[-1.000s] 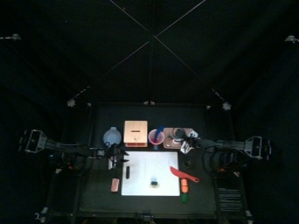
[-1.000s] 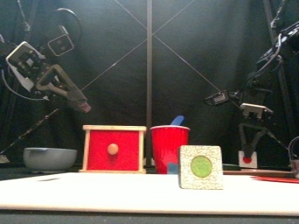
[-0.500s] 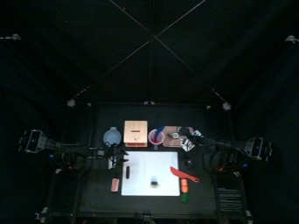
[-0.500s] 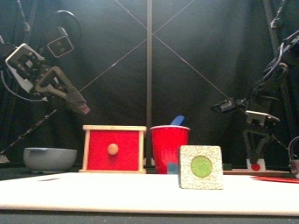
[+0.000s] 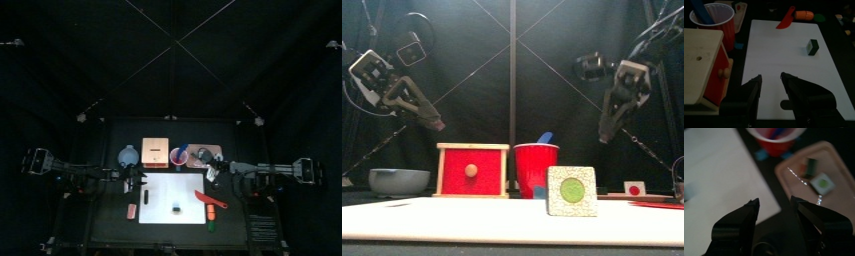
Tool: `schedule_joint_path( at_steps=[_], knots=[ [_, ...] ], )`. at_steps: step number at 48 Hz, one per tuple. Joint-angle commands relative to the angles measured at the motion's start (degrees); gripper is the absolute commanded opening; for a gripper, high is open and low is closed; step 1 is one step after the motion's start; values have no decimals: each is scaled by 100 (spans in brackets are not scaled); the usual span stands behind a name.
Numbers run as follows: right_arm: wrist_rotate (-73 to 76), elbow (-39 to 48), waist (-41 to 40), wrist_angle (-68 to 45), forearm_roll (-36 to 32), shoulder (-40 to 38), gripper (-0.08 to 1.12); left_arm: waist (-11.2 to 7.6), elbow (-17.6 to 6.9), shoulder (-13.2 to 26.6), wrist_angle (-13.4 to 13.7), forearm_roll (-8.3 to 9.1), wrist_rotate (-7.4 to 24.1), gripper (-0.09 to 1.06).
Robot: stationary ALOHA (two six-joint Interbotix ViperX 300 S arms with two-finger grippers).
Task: Place sushi on board then cut the sushi with the knife then place the pieces on the plate
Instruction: Place the 4 sushi pieces on the plate
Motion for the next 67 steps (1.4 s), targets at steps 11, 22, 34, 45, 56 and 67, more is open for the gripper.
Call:
schedule_joint_path(
  at_steps=[11, 22, 34, 45, 56, 67],
  knots=[
    [18, -1037, 1767, -791, 220, 1345, 86, 18, -62, 0, -26, -35, 0, 77],
    [-26, -1934, 2259, -598, 158, 2531, 86, 18, -53, 0, -26, -35, 0, 77],
    [-18, -2417, 2338, -105, 132, 3120, 86, 18, -53, 0, -26, -35, -9, 77],
    [-9, -2575, 2303, -105, 141, 3454, 86, 18, -53, -9, -26, -35, -9, 77],
    [-9, -2769, 2303, -114, 88, 3858, 82, 18, -53, -9, -26, -35, 0, 77],
    [18, -2733, 2232, -70, 62, 3727, 63, 18, -53, 0, -26, -35, -9, 77]
  ],
)
